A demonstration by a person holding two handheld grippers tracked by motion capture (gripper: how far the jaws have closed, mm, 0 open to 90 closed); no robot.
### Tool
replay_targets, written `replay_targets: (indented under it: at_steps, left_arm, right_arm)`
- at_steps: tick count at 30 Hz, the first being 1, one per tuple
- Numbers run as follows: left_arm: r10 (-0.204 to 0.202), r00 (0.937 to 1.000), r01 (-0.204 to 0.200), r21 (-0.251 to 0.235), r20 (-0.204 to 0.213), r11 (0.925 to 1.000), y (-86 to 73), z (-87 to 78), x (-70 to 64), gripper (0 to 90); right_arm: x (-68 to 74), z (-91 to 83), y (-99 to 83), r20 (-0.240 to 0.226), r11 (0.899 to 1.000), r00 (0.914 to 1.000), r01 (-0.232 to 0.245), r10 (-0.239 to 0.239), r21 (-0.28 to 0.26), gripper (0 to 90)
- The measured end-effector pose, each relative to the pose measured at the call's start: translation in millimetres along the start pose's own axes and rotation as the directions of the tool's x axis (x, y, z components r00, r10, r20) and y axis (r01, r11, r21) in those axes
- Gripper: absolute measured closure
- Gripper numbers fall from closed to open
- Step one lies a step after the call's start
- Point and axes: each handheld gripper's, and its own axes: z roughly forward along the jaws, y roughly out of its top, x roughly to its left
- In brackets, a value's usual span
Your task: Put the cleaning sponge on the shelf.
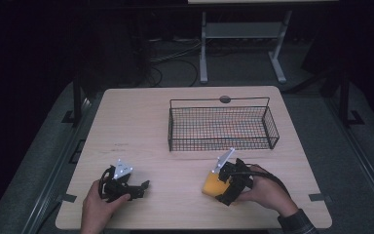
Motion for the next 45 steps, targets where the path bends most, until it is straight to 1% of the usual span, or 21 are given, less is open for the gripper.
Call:
replay_targets:
  at_steps: [3,5,7,13,15,20,23,25,34,35,42,45]
  left_arm:
    - [0.000,1.0000,0.000,0.000,0.000,1.0000,0.0,0.0,0.0,13.0]
    - [0.000,1.0000,0.000,0.000,0.000,1.0000,0.0,0.0,0.0,13.0]
    - [0.003,1.0000,-0.003,0.002,0.000,1.0000,0.0,-0.1,0.2,13.0]
    - [0.003,1.0000,-0.003,0.002,0.001,1.0000,0.0,-0.2,0.2,13.0]
    - [0.003,1.0000,-0.003,0.002,0.000,1.0000,0.0,-0.2,0.2,13.0]
    - [0.003,1.0000,-0.003,0.002,0.000,1.0000,0.0,-0.2,0.2,13.0]
    - [0.002,1.0000,-0.002,0.002,0.000,1.0000,0.0,-0.2,0.1,13.0]
    - [0.002,1.0000,-0.002,0.002,0.000,1.0000,0.0,-0.2,0.1,13.0]
    - [-0.001,1.0000,0.001,0.000,-0.001,1.0000,0.0,-0.1,-0.1,13.0]
    - [-0.001,1.0000,0.001,0.000,-0.001,1.0000,0.0,0.0,-0.1,13.0]
    - [0.002,1.0000,-0.002,0.002,-0.001,1.0000,0.0,-0.1,0.0,13.0]
    - [0.000,1.0000,0.000,0.001,-0.002,1.0000,0.0,-0.1,-0.1,13.0]
  right_arm:
    - [0.0,5.2,1.2,0.010,1.000,0.9999,0.001,-0.002,0.017,7.5]
    - [-0.3,8.1,1.8,0.021,1.000,0.9997,-0.007,0.007,0.022,10.3]
    - [-0.9,10.6,2.2,0.027,1.000,0.9996,-0.012,0.011,0.028,10.9]
    - [-0.2,14.7,4.1,0.016,0.999,0.9999,-0.004,0.004,0.039,11.0]
    - [0.1,15.8,4.8,0.012,0.999,0.9999,0.002,-0.002,0.040,13.1]
    - [0.3,16.6,5.0,0.008,0.999,0.9999,0.006,-0.007,0.047,14.5]
    - [0.1,16.2,4.6,0.005,0.999,0.9999,0.009,-0.009,0.048,17.1]
    - [0.2,15.7,4.4,-0.001,0.999,0.9999,0.015,-0.015,0.046,21.2]
    - [0.8,12.2,4.6,-0.022,0.999,0.9996,0.017,-0.016,0.045,22.3]
    - [0.2,10.7,4.9,-0.028,0.999,0.9995,0.014,-0.013,0.041,22.3]
    - [-6.4,0.7,3.3,-0.022,1.000,0.9997,-0.012,0.012,0.018,22.5]
    - [-7.2,-1.3,2.9,-0.025,1.000,0.9995,-0.019,0.020,0.014,22.6]
